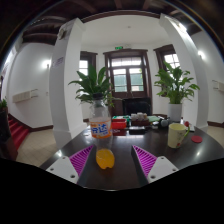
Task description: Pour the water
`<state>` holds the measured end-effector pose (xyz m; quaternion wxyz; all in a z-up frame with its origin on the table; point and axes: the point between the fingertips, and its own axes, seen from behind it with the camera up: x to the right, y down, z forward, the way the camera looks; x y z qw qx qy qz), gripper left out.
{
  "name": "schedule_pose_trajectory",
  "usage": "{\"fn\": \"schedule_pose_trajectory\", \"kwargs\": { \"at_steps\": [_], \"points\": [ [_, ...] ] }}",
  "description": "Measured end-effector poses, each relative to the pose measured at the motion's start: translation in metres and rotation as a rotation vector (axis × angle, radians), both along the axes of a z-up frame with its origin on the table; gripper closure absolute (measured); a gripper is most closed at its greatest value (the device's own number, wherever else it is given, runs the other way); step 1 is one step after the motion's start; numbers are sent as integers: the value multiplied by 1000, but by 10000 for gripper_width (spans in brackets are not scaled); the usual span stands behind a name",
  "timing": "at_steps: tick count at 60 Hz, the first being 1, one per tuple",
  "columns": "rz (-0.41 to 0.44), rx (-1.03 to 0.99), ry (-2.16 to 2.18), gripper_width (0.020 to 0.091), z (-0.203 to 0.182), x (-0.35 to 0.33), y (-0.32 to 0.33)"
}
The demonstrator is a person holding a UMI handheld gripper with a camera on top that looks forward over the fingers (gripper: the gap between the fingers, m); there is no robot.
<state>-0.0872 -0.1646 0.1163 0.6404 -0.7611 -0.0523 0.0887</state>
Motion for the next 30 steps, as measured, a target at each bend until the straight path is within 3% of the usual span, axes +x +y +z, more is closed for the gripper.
{"fn": "schedule_pose_trajectory", "kwargs": {
  "at_steps": [17,30],
  "points": [
    [-17,49,-3,372,34,2,60],
    [-42,68,2,384,38,-13,92]
  ]
}}
